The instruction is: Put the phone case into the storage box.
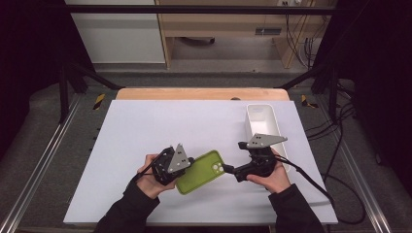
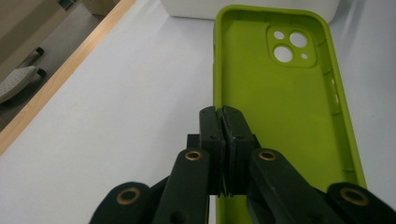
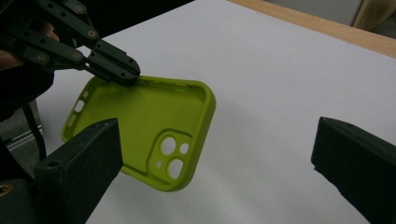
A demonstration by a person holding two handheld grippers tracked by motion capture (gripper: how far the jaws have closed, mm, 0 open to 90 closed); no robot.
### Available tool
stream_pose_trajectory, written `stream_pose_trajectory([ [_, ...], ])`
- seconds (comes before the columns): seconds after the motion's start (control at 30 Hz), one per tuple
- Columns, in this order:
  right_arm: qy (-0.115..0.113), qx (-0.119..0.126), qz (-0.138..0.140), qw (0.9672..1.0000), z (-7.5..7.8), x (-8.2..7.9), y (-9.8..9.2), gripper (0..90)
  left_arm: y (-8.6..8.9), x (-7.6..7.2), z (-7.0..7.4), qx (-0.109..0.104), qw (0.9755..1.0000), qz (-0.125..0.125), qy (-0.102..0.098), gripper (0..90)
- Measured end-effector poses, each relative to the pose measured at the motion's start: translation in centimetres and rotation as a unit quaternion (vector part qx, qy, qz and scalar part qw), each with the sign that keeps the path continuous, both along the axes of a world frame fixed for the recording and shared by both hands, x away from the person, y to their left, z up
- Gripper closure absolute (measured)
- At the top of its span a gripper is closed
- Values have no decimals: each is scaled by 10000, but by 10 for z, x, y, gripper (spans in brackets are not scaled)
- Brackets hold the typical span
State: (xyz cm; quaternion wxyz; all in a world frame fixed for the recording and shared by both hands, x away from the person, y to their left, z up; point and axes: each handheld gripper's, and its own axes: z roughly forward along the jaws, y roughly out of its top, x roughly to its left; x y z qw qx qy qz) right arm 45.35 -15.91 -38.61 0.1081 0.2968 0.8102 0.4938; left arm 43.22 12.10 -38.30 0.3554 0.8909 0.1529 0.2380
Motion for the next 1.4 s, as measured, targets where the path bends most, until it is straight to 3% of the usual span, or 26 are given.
stream_pose_trajectory([
  [0.47,359,-32,27,9993,-5,9,10,72,-8,-5,2,5,9999,-109,-113,881],
  [0.77,552,-5,131,9984,-9,12,12,152,-11,-10,3,36,9996,-195,-200,881],
  [1.23,996,21,346,9944,-11,16,12,384,-13,-13,2,22,9994,-271,-229,881],
  [1.4,1149,72,437,9924,-9,18,11,513,-13,-14,2,21,9993,-294,-241,881],
])
